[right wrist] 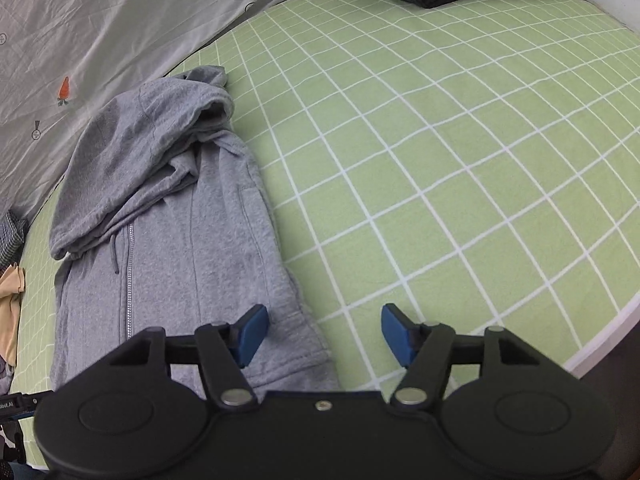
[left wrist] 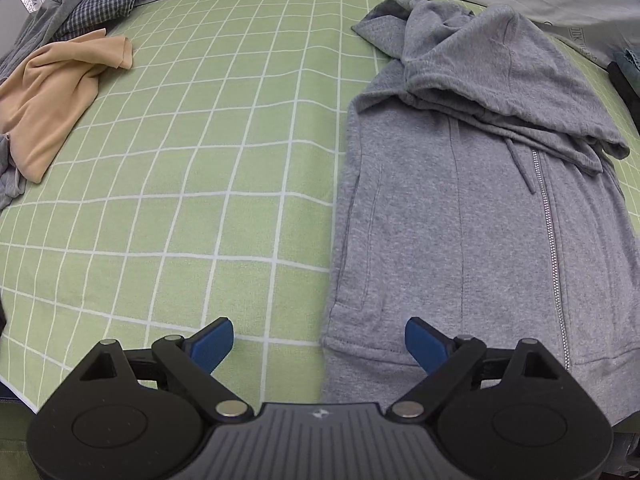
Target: Fold clothes
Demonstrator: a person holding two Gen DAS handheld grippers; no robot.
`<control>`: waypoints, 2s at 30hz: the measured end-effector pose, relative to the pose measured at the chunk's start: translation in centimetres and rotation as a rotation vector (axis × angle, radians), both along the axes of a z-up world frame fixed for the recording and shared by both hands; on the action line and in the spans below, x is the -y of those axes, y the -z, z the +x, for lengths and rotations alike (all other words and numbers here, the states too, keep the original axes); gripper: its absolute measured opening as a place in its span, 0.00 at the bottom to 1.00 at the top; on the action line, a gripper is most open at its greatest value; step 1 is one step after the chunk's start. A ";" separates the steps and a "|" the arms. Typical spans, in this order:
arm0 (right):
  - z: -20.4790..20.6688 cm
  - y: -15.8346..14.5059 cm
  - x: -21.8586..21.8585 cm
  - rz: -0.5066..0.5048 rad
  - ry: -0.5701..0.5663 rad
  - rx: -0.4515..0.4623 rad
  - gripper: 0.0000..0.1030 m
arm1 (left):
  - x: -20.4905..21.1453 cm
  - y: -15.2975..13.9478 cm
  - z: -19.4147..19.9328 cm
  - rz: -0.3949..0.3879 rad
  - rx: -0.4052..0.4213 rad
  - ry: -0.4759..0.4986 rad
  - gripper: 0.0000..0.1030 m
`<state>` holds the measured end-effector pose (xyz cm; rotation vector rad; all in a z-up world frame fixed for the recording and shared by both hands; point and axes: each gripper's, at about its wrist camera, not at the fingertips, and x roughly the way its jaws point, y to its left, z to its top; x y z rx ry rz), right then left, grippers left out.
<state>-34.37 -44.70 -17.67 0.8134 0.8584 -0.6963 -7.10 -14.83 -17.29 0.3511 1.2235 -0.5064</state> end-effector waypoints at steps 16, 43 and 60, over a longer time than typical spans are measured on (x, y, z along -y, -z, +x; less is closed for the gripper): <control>1.0 -0.1 -3.9 -0.075 -0.127 -0.046 0.25 | 0.3 1.4 -3.2 0.036 -0.031 0.123 0.59; 3.7 -5.7 -2.3 -0.036 -0.139 0.323 0.15 | 0.2 -4.9 1.1 -0.228 -0.051 -0.010 0.04; 7.1 -6.9 0.3 -0.025 -0.135 0.375 0.14 | 0.4 -5.1 4.0 -0.196 -0.016 -0.047 0.13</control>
